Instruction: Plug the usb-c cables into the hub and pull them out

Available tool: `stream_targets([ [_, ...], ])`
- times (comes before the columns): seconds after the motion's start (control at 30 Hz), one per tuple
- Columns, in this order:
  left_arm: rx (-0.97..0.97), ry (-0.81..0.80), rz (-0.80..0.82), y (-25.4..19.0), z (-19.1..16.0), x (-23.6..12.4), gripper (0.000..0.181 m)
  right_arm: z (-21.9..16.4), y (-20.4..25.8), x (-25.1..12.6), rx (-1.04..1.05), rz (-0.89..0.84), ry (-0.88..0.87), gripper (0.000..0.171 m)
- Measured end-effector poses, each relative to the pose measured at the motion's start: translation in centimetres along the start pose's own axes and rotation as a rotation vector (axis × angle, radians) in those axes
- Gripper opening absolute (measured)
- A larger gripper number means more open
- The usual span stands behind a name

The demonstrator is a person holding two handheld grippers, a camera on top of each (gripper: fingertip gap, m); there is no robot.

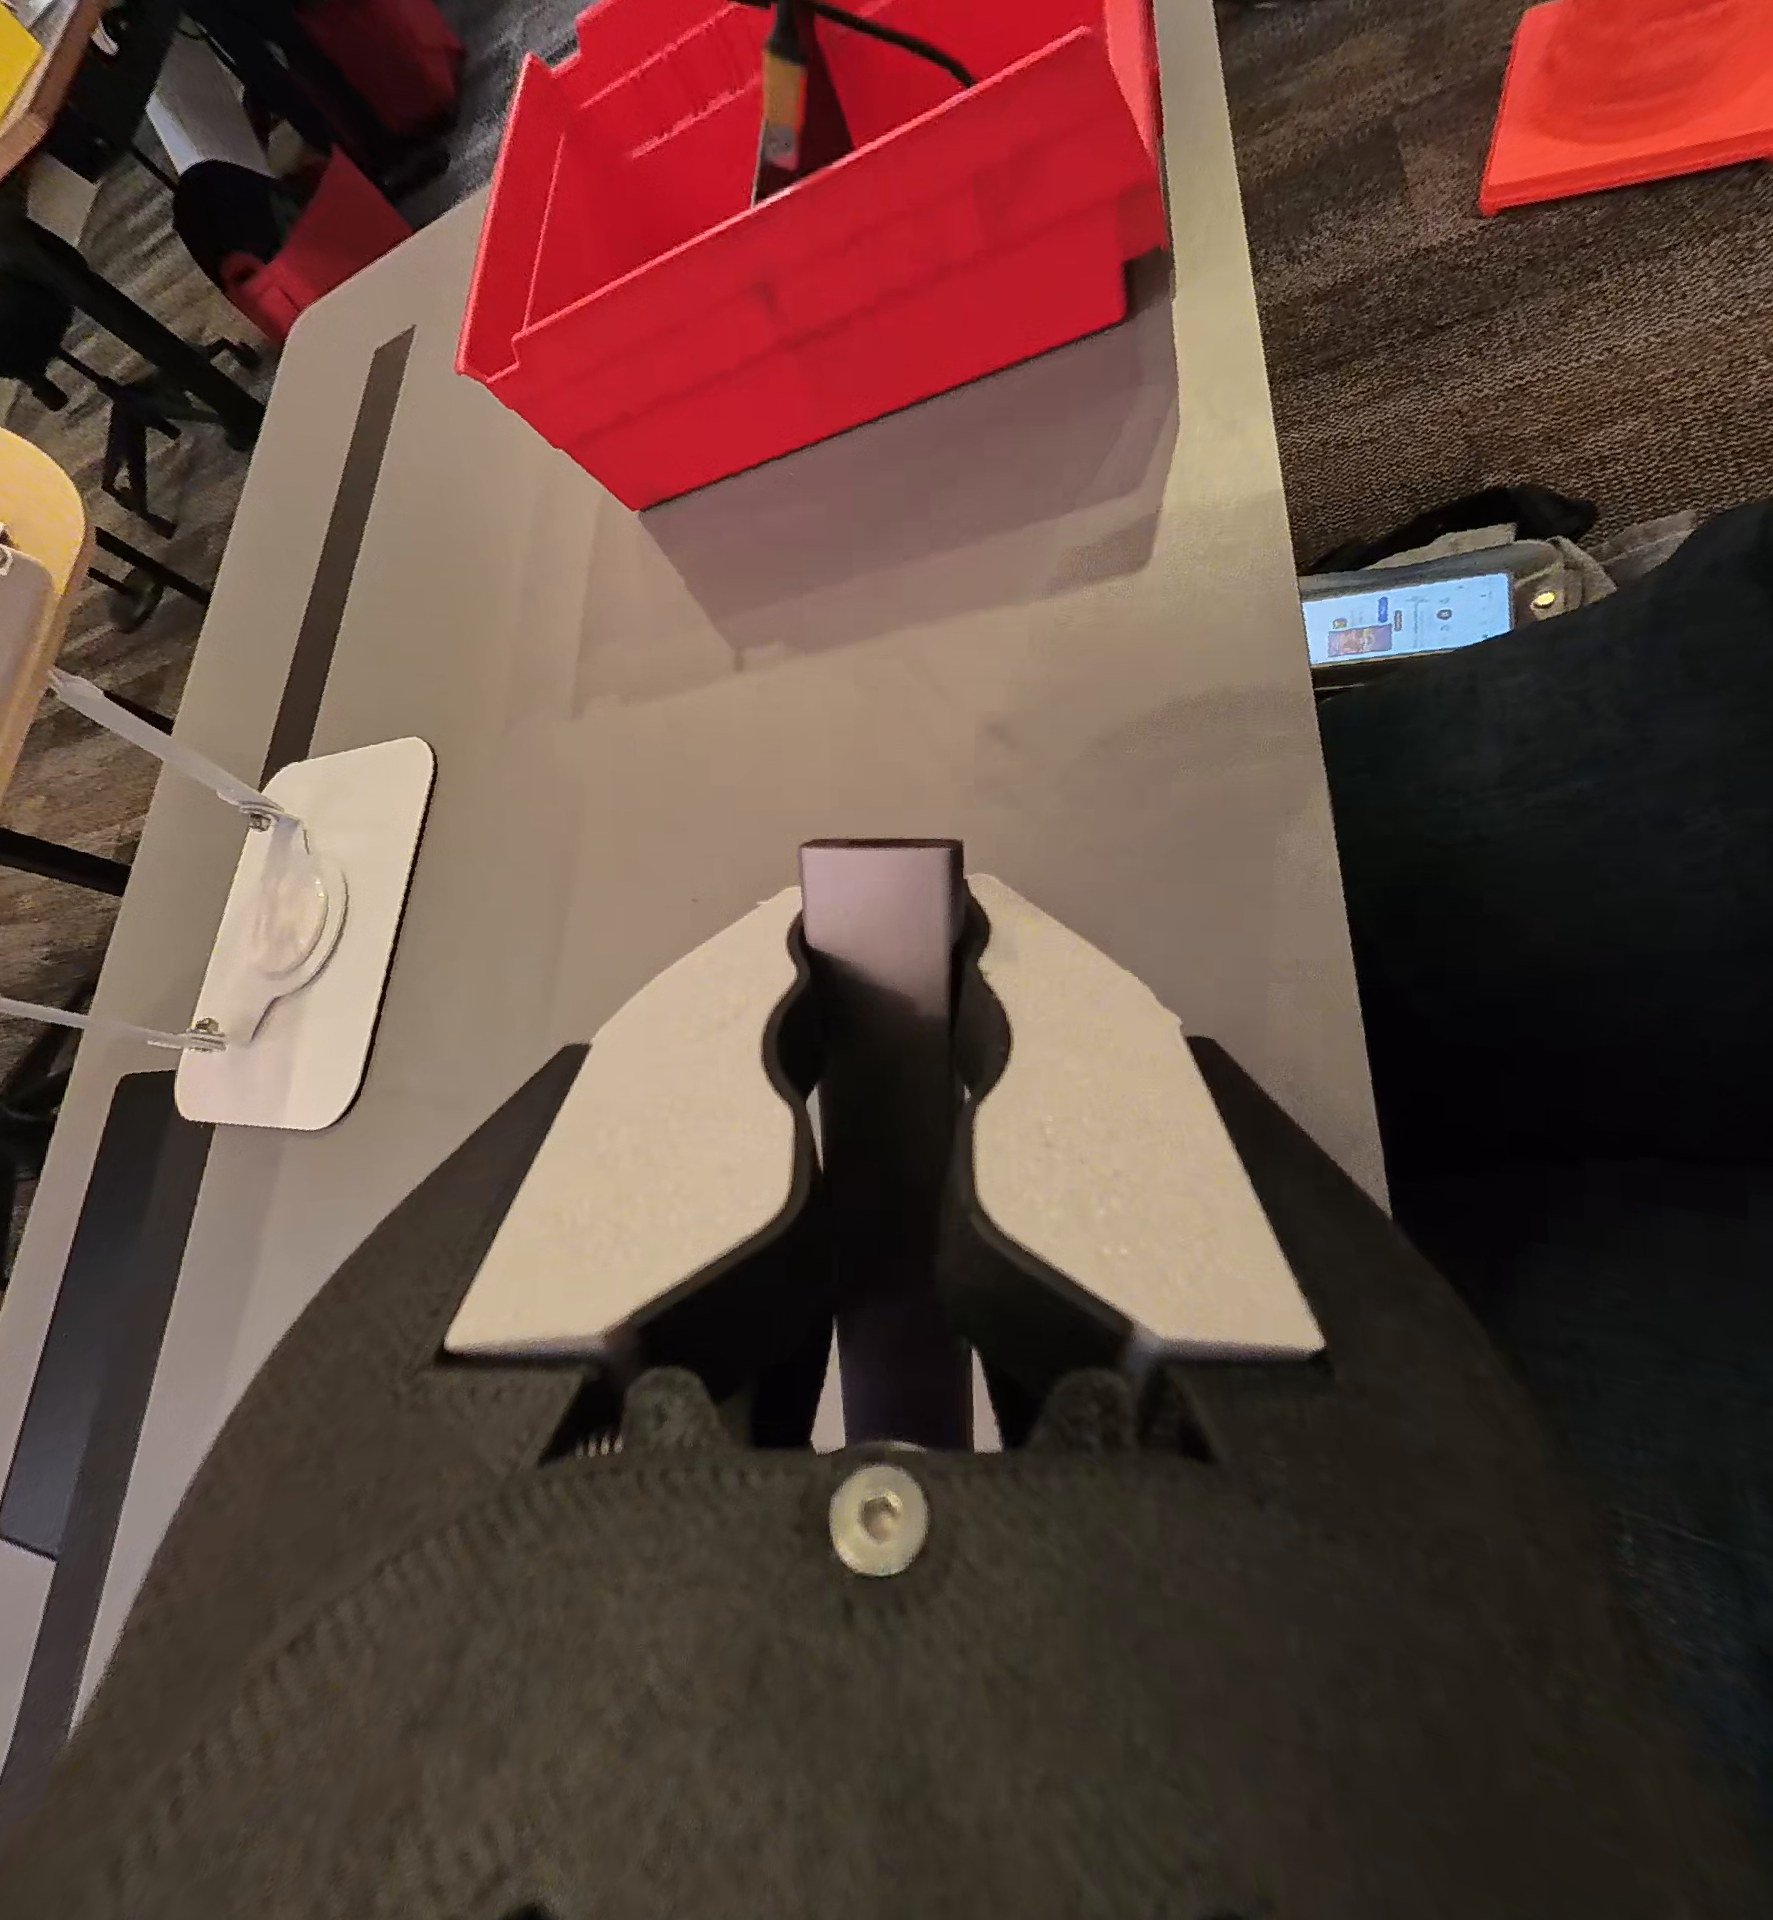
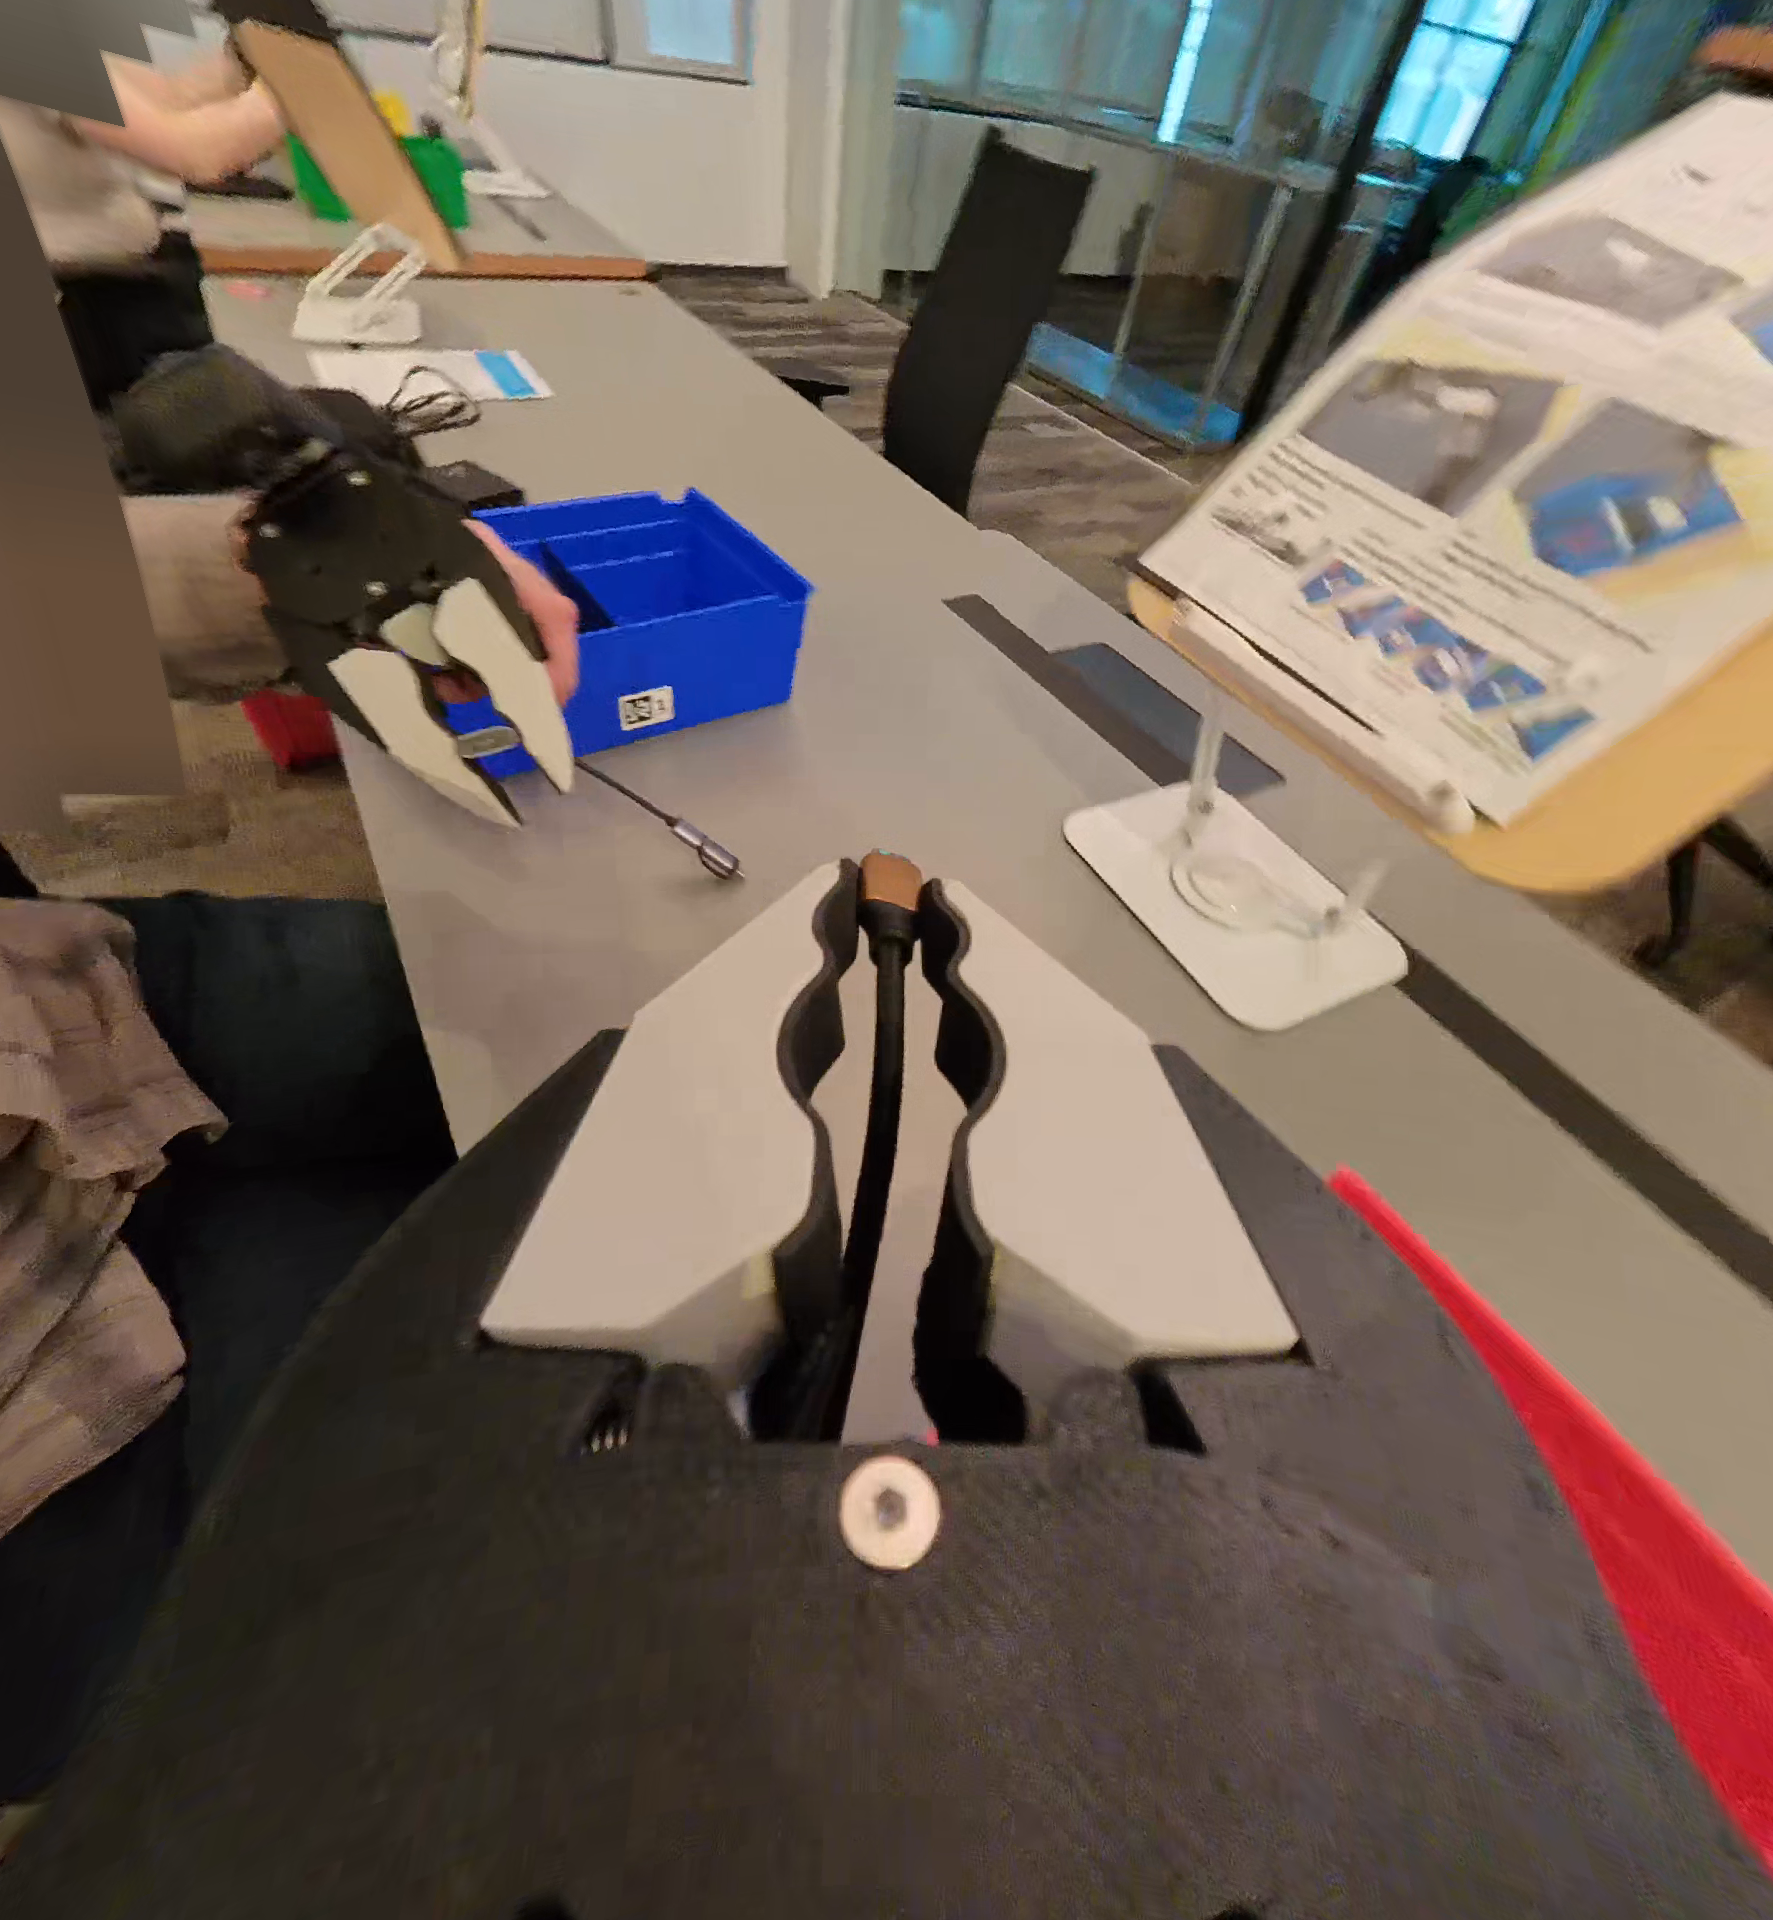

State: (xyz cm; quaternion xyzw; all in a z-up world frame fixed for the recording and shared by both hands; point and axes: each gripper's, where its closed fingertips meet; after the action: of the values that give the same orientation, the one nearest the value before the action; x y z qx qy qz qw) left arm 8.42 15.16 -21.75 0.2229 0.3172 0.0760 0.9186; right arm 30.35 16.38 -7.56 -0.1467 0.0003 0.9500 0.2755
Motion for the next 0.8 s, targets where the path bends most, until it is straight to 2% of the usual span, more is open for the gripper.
stream_targets([
  [0.03, -0.001, 0.0, -0.001, 0.0, 0.0, 0.0, 0.021, -1.0, -1.0, -0.8, 0.041, -0.018, -0.013, 0.009],
  [0.23, -0.006, 0.005, -0.01, -0.3, 0.0, 0.4, 0.021, -9.0, -4.5, -3.0, 0.395, -0.009, -0.054, 0.009],
  [0.33, -0.011, 0.008, -0.018, -0.4, 0.0, 0.5, 0.021, -14.5, -6.3, -3.2, 0.557, -0.047, 0.005, 0.01],
  [0.43, -0.01, 0.015, -0.021, -0.5, -0.1, 0.6, 0.021, -19.4, -7.3, -3.5, 0.554, -0.152, 0.165, 0.01],
  [0.6, -0.015, 0.022, -0.035, -0.8, -0.3, 1.1, 0.021, -22.7, -5.2, -0.3, 0.468, -0.109, 0.358, 0.009],
  [0.8, -0.015, 0.033, -0.039, -0.9, -0.6, 1.0, 0.021, -25.2, -5.1, -0.9, 0.389, -0.144, 0.628, 0.042],
])
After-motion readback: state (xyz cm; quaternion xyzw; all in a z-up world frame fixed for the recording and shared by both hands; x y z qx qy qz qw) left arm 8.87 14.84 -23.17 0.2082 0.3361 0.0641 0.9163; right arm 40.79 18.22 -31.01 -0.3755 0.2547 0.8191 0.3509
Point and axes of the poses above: each gripper's, where its closed fingertips meet, x out along the fingers, z out of its top, y = z × x across the jaws, and after that the axes turned 5 degrees about z, right-handed
